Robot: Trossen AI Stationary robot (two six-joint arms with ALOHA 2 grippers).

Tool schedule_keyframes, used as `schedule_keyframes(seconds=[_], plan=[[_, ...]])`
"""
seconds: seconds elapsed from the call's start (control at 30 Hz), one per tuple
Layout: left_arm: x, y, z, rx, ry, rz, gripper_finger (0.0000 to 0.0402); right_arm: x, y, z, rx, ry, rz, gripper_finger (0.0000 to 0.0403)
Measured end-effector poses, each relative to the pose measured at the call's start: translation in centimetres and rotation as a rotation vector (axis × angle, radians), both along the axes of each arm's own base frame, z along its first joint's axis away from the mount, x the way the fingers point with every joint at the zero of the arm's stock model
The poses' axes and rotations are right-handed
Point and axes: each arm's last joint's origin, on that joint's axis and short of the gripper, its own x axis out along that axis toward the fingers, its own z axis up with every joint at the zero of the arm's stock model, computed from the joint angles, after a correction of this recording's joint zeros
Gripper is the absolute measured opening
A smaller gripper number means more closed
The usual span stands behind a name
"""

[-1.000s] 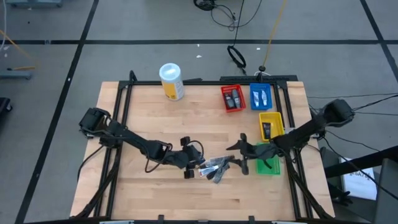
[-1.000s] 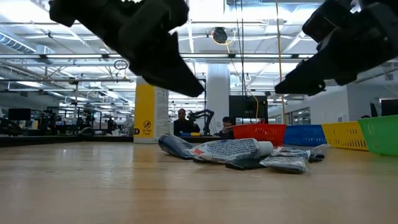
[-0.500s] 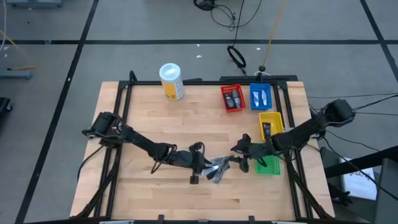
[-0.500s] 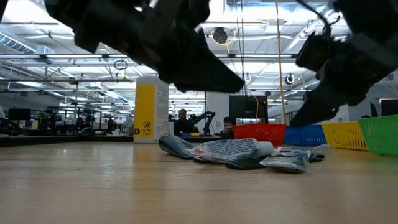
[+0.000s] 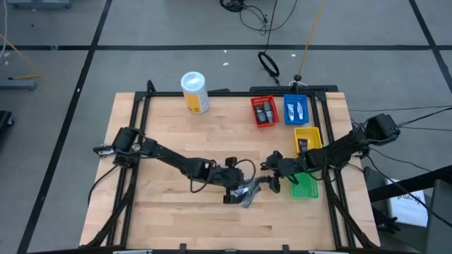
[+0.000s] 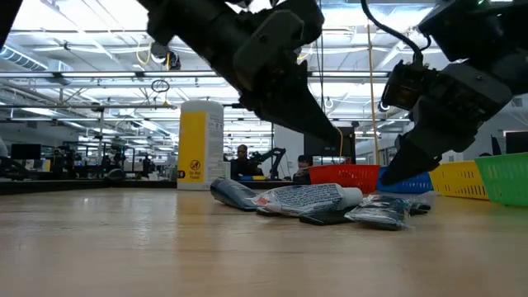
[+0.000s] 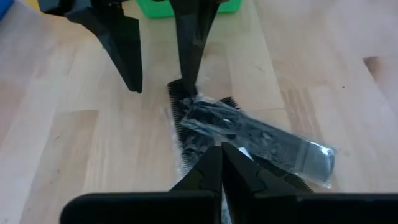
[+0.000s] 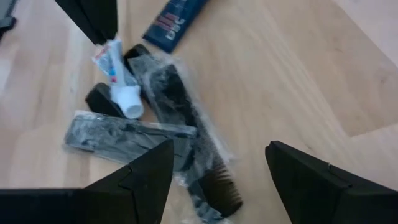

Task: Pick & Place Travel size toiletries
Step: Put the black comb into the green bin

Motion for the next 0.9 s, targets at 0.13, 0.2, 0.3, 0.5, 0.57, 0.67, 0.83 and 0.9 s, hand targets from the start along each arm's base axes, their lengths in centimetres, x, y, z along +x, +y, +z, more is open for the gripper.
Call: schedule_keyframes(seconds=[0.13, 0.2, 0.3, 0.5, 0.57, 0.67, 0.83, 0.9], plan=[[0.5, 2.0, 0.1, -0.053, 0.017, -0.028, 0.0009, 0.0, -0.4, -0.1, 0.004, 0.019, 0.009, 0.0249], [0.6, 2.8, 0.0, -0.067, 0.019, -0.030, 0.0010, 0.1, -0.5, -0.2, 0.025, 0.027, 0.042, 0.0248], [0.7, 3.6, 0.1, -0.041, 0.012, -0.038, 0.0003, 0.0, -0.9, -0.5, 0.034, 0.046, 0.057, 0.0246], [0.8, 3.4, 0.2, -0.020, -0.007, -0.062, 0.0011, 0.0, -1.1, -1.3, 0.050, 0.084, 0.074, 0.0243], [0.7, 2.7, 0.2, -0.010, -0.007, -0.080, 0.0011, 0.2, -1.0, -1.6, 0.041, 0.082, 0.080, 0.0242], [0.5, 1.5, 0.2, 0.004, -0.009, -0.105, 0.0005, 0.4, -1.0, -1.9, 0.035, 0.084, 0.086, 0.0242], [0.2, -0.5, 0.3, -0.047, -0.015, -0.167, 0.0006, 0.4, -1.0, -1.7, 0.083, 0.081, 0.115, 0.0242], [0.2, -1.1, -0.6, -0.059, 0.001, -0.176, 0.0004, 0.4, -1.0, -1.6, 0.135, 0.092, 0.131, 0.0242]])
